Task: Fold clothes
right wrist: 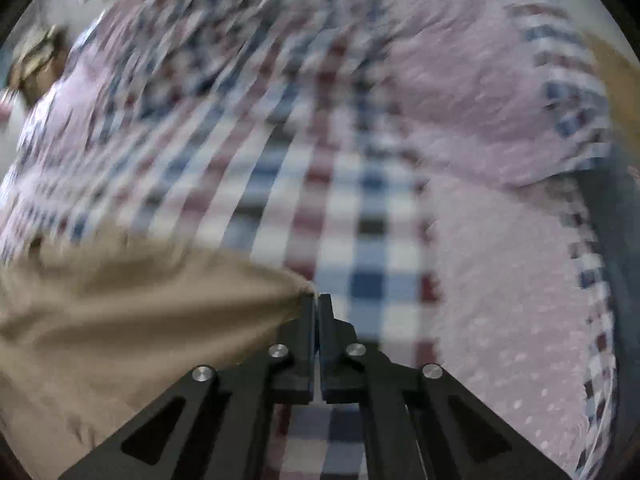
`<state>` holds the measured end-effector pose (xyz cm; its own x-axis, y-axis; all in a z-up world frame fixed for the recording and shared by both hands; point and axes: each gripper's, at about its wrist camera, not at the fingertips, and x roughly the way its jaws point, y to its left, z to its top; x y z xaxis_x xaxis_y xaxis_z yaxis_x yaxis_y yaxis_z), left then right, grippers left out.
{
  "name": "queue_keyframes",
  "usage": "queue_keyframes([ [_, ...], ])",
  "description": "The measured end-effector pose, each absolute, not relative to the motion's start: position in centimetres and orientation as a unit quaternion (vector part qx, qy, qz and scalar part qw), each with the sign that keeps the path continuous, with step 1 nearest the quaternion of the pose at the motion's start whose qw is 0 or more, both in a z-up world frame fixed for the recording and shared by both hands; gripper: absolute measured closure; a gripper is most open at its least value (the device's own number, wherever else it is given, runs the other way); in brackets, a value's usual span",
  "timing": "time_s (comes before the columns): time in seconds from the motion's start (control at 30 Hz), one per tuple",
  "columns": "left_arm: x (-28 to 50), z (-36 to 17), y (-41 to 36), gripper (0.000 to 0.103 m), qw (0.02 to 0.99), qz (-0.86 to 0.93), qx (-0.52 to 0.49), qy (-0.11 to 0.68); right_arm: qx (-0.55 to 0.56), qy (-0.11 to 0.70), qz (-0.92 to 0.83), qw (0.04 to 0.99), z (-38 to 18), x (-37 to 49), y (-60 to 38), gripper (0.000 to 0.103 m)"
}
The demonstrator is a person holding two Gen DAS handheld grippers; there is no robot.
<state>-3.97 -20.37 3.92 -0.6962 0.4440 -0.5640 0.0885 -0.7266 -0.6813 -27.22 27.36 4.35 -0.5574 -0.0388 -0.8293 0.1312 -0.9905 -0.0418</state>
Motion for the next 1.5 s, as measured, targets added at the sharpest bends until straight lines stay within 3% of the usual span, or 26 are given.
queue_keyframes([
  [0.23,-5.3,0.8,-20.7,0.102,0.041,0.839,-0.444,-0.313,0.492,0.065,-0.864,-0.078,2.0,-28.8,28.9,0.099],
  [0.43,-5.5,-0.1,-21.0,0.102,0.053,0.829,-0.455,-0.32,0.488,-0.008,-0.871,-0.046,3.4,-24.8,31.5,0.093],
  [0.5,-5.7,-0.1,-21.3,0.09,0.066,0.828,-0.446,-0.334,0.473,-0.022,-0.88,-0.022,4.4,-22.0,31.3,0.089],
  [0.57,-5.7,-0.3,-22.1,0.052,0.077,0.821,-0.427,-0.37,0.456,-0.017,-0.89,0.02,5.7,-18.5,29.3,0.081],
  [0.63,-5.7,-0.5,-22.5,0.045,0.078,0.814,-0.431,-0.382,0.439,-0.005,-0.896,0.064,6.7,-15.1,26.7,0.074],
  [0.8,-4.0,0.0,-22.0,0.045,0.08,0.804,-0.45,-0.381,0.404,0.054,-0.897,0.172,7.9,-7.2,18.3,0.072],
  [0.93,-2.9,0.2,-19.4,0.046,0.069,0.82,-0.472,-0.317,0.401,0.073,-0.887,0.216,6.9,-3.3,13.4,0.072],
  [1.0,-3.3,0.3,-18.5,0.057,0.064,0.83,-0.474,-0.286,0.405,0.07,-0.883,0.227,6.3,-1.7,12.1,0.072],
  [1.03,-3.6,0.2,-18.4,0.09,0.066,0.828,-0.476,-0.288,0.407,0.067,-0.881,0.23,5.9,-1.2,11.8,0.072],
  [1.07,-3.9,0.0,-18.5,0.096,0.07,0.823,-0.48,-0.298,0.409,0.063,-0.88,0.231,5.8,-0.7,11.7,0.072],
  [1.27,-0.4,3.3,-20.8,0.096,0.124,0.793,-0.453,-0.388,0.41,0.031,-0.885,0.218,5.7,-0.2,14.1,0.072],
  [1.5,0.9,-0.4,-21.7,0.088,0.098,0.748,-0.558,-0.347,0.416,-0.019,-0.889,0.189,5.5,-2.2,18.2,0.071],
])
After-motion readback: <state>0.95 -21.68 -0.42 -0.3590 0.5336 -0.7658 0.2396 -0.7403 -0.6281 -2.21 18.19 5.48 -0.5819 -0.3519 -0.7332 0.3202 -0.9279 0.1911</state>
